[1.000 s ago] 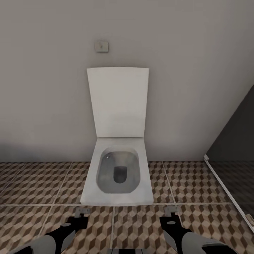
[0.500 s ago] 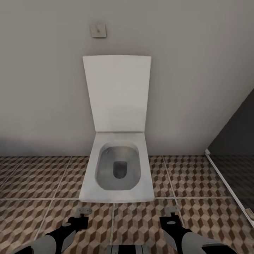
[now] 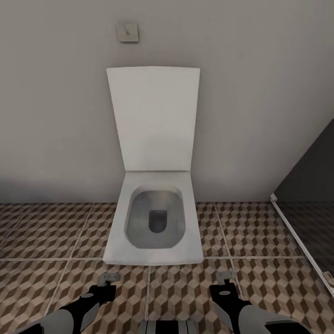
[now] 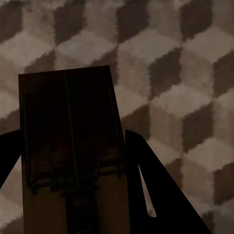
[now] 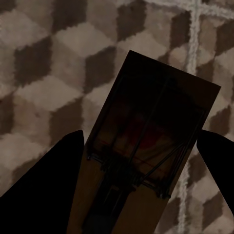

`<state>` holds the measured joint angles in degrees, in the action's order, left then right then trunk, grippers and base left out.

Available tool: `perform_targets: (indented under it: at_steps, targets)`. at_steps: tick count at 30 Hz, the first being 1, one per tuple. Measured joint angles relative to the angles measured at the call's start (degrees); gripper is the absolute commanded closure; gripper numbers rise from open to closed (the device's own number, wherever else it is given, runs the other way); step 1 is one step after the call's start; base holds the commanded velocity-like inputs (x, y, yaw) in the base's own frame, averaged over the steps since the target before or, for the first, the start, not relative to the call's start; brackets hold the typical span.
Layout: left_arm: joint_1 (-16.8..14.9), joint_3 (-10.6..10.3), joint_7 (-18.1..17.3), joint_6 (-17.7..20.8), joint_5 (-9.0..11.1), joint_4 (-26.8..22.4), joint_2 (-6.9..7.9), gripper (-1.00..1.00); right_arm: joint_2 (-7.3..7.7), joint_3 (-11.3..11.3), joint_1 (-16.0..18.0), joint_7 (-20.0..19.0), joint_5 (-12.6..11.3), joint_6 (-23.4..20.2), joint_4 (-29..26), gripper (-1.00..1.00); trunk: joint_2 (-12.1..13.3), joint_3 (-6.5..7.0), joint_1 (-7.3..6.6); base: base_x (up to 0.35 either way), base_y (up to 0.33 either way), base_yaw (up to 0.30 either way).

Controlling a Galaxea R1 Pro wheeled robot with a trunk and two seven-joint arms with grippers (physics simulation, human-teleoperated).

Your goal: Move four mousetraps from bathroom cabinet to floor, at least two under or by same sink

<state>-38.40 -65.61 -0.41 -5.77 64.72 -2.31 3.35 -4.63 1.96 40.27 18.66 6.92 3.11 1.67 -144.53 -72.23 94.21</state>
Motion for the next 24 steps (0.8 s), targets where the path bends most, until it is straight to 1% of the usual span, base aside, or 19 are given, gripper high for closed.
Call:
perform_targets:
  at_steps: [7,11,14,24]
  targets:
    - [0.0,0.0,0.0,0.0,0.0,0.0,0.03,1.00,-0.01,0.0,0.0,0.0,0.1,0.0,0.0,1.00,0.0,0.00,0.00,0.000,0.020,0.000]
    - [0.0,0.0,0.1,0.0,0.0,0.0,-0.01,1.00,0.00,0.0,0.0,0.0,0.0,0.0,0.0,1.00,0.0,0.00,0.00,0.000,0.221,0.000]
    - [0.0,0.0,0.1,0.0,0.0,0.0,-0.02,1.00,-0.01,0.0,0.0,0.0,0.0,0.0,0.0,1.00,0.0,0.00,0.00,0.000,0.128,0.000]
    - [0.0,0.0,0.1,-0.1,-0.1,0.0,0.02,1.00,-0.01,0.0,0.0,0.0,0.0,0.0,0.0,1.00,0.0,0.00,0.00,0.000,0.021,0.000]
